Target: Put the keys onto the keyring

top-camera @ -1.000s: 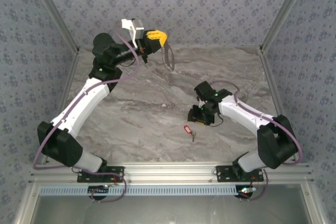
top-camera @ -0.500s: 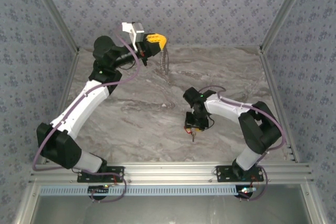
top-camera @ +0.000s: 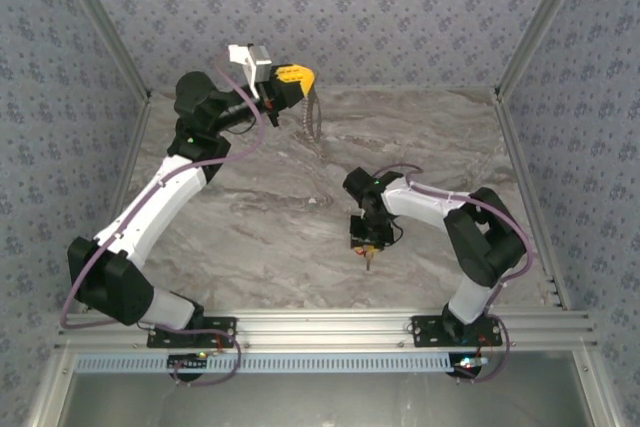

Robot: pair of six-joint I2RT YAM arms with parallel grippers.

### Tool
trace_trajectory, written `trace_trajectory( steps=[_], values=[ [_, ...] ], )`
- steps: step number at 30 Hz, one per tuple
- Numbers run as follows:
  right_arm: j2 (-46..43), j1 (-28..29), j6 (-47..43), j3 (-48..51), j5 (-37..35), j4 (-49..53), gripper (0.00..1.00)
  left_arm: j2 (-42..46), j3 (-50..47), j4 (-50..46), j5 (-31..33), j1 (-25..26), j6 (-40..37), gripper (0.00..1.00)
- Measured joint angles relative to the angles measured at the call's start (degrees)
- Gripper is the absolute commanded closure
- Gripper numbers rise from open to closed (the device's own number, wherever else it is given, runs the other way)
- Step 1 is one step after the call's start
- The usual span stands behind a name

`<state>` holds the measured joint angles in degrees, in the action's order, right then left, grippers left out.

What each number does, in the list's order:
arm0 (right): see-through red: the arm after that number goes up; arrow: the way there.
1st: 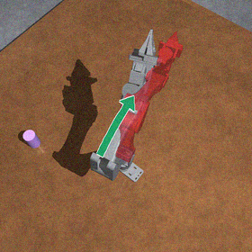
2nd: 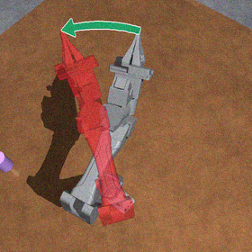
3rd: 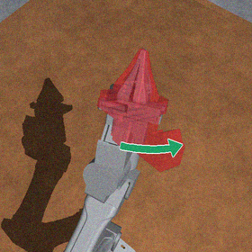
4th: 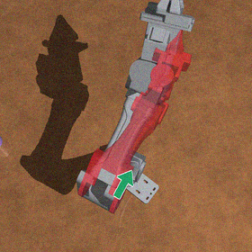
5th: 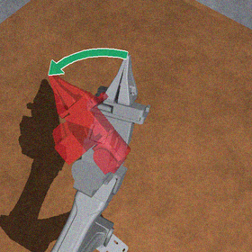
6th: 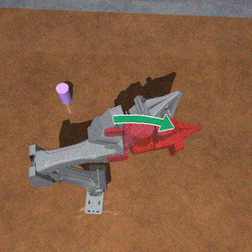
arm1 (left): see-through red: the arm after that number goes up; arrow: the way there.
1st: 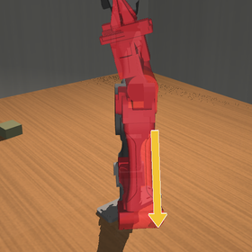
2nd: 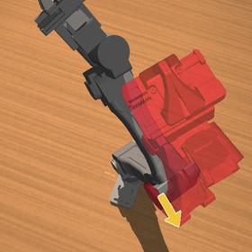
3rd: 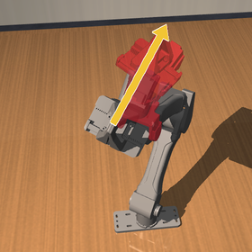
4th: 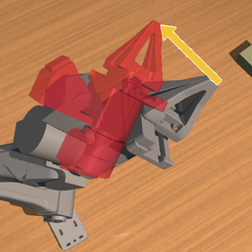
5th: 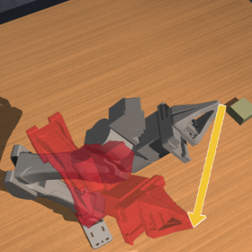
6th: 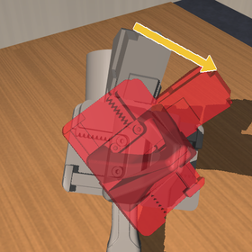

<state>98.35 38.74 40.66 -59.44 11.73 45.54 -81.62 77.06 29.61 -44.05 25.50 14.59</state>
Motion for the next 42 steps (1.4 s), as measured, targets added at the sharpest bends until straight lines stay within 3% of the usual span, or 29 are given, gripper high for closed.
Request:
trace_trajectory(
  steps=[8,13,25,28,31,42],
  values=[
    [0.63,0.68,-1.07,-0.17,-0.04,0.96,0.84,0.24,-1.25,0.68,0.28,-0.42,0.48,1.0],
    [0.72,0.68,-1.29,-0.96,-0.04,1.64,0.99,0.24,-1.53,0.74,0.5,-0.42,0.74,1.0],
    [0.31,-1.22,-2.8,-3.74,-0.61,3.04,1.0,0.39,-1.53,1.09,1.27,-0.44,1.11,1.0],
    [-0.92,-2.25,-3.06,-3.61,-0.39,2.69,0.75,0.52,-1.53,1.09,1.29,-0.44,1.14,1.0],
    [-2.71,-3.02,-5.05,-1.9,0.46,0.57,0.64,0.55,-1.53,1.09,1.29,-0.44,1.16,1.0],
    [-4.72,-3.63,-8.74,6.34,5.09,-7.43,0.57,0.55,-1.53,1.07,1.29,-0.74,1.55,1.0]
  ],
)
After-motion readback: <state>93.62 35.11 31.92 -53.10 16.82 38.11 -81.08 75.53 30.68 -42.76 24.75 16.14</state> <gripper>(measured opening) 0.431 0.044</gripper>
